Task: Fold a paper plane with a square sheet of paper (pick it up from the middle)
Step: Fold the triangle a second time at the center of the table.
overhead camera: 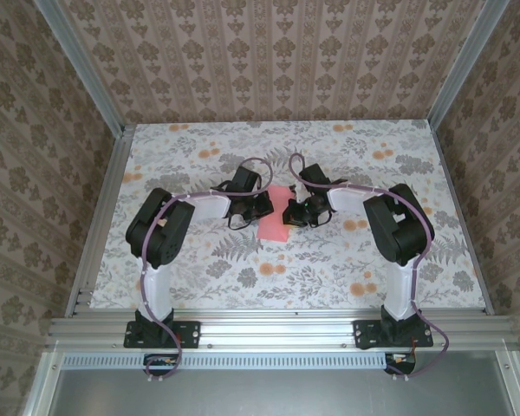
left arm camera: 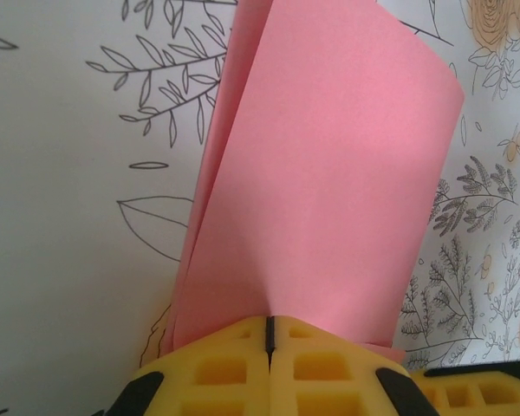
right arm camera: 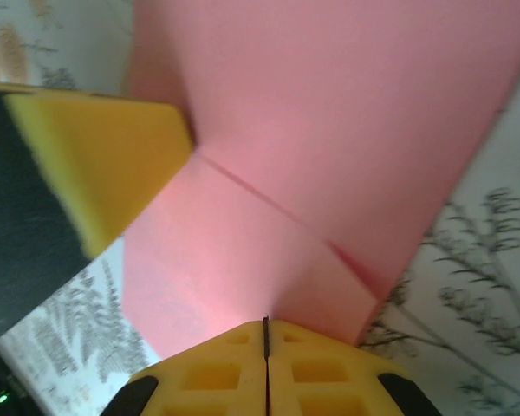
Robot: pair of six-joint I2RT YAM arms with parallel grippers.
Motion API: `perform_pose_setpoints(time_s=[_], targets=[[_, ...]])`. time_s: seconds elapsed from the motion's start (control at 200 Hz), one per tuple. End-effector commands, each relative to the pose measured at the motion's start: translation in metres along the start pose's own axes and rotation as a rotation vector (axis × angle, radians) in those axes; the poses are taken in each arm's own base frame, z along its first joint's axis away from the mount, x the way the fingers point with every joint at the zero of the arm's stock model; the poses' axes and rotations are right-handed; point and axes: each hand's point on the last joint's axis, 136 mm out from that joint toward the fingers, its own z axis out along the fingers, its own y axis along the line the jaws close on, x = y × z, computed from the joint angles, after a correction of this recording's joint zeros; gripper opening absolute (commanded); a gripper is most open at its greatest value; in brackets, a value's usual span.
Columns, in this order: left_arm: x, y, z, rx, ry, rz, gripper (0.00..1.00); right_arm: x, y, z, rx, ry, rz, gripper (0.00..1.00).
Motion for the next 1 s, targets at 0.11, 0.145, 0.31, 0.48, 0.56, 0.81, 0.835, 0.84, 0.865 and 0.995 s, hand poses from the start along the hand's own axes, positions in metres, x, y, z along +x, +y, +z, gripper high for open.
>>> perform_pose_setpoints(time_s=[0.11,0.145,0.31,0.48,0.56,0.81,0.835,0.84,0.865,0.995], targets=[[0.036,0.044,0.017,-0.122,0.106,-0.056,0.02,-0.003,0.059,-0.023,-0.155,-0.012,-0.078,0.08],[0.037,0.045,0.017,-0.124,0.108,-0.058,0.02,-0.001,0.057,-0.019,-0.138,0.000,-0.076,0.08],[0.038,0.047,0.019,-0.129,0.114,-0.065,0.02,0.003,0.042,-0.004,-0.079,0.024,-0.040,0.07],[0.041,0.049,0.019,-0.128,0.120,-0.065,0.01,0.002,0.028,0.006,-0.031,0.028,-0.021,0.06],[0.041,0.049,0.019,-0.127,0.120,-0.068,0.01,0.002,0.023,0.011,-0.017,0.039,-0.012,0.06],[0.043,0.050,0.021,-0.125,0.120,-0.082,0.01,0.010,0.007,0.021,0.026,0.081,0.012,0.06],[0.042,0.050,0.020,-0.126,0.118,-0.082,0.01,0.012,0.006,0.021,0.030,0.088,0.014,0.06],[0.042,0.050,0.020,-0.126,0.118,-0.082,0.01,0.013,0.006,0.021,0.031,0.088,0.014,0.06],[0.042,0.050,0.021,-0.127,0.118,-0.082,0.01,0.015,0.004,0.021,0.036,0.097,0.017,0.06],[0.042,0.053,0.020,-0.138,0.116,-0.086,0.01,0.038,-0.007,0.020,0.047,0.151,0.026,0.06]])
